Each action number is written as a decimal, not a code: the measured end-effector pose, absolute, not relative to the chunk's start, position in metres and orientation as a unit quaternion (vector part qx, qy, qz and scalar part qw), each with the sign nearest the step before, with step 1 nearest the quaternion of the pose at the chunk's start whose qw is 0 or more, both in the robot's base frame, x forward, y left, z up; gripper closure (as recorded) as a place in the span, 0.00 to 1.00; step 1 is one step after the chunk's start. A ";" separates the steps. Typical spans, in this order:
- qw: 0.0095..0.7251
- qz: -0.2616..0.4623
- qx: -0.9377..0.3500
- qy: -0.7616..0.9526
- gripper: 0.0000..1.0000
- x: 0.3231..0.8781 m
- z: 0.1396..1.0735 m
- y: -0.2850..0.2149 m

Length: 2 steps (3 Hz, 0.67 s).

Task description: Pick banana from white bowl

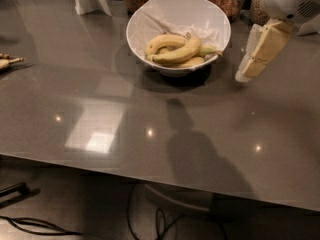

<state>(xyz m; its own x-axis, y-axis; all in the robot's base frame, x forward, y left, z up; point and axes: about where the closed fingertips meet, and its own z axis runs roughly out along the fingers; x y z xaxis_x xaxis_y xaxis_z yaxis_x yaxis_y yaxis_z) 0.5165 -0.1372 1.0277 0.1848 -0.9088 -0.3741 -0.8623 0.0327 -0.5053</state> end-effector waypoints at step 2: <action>0.341 -0.083 -0.733 0.583 0.00 0.542 1.035 -0.120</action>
Offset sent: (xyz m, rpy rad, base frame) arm 0.0795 0.0541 0.0225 -0.2353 -0.3389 0.2825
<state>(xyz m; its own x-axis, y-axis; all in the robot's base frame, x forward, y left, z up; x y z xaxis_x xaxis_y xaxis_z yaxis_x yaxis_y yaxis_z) 0.5418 -0.1196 1.0353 0.3060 -0.9110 -0.2765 -0.7981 -0.0871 -0.5962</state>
